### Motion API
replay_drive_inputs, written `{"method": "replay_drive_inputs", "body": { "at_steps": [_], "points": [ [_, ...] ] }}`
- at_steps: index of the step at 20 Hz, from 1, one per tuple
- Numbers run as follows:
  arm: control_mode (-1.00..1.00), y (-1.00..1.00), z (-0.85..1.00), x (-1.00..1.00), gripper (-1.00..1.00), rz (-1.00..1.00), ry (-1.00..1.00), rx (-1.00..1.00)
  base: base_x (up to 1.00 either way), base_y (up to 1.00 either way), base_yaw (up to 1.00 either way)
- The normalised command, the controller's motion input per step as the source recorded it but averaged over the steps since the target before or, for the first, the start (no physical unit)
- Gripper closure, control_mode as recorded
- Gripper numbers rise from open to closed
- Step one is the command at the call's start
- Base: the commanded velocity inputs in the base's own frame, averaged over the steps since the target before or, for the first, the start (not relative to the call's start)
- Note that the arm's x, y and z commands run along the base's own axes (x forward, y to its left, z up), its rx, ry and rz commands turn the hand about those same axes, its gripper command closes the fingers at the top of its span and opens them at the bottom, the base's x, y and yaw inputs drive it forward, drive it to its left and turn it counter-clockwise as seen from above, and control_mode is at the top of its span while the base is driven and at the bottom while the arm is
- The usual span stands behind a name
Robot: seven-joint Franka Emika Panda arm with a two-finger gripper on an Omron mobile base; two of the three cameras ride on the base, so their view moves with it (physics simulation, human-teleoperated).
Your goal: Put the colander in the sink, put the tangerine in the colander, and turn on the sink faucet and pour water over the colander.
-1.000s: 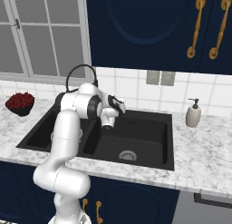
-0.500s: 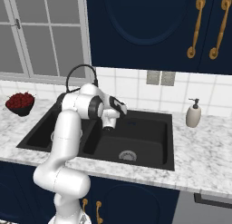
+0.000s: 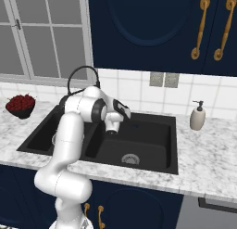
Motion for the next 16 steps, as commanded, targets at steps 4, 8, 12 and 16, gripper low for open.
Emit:
{"method": "replay_drive_inputs", "body": {
  "at_steps": [4, 8, 12, 16],
  "points": [
    [-1.0, -1.0, 0.0, 0.0, 1.0, -0.1, 0.08, 0.35, 0.0, 0.0, 0.0],
    [-1.0, -1.0, 0.55, -0.39, 1.0, -0.04, 0.0, 0.44, 0.0, 0.0, 0.0],
    [-1.0, -0.71, 1.0, -0.92, 1.0, 0.0, -0.18, 0.43, 0.0, 0.0, 0.0],
    [-1.0, -0.56, 1.0, -1.0, 1.0, 0.0, -0.26, 0.38, 0.0, 0.0, 0.0]
  ]
}}
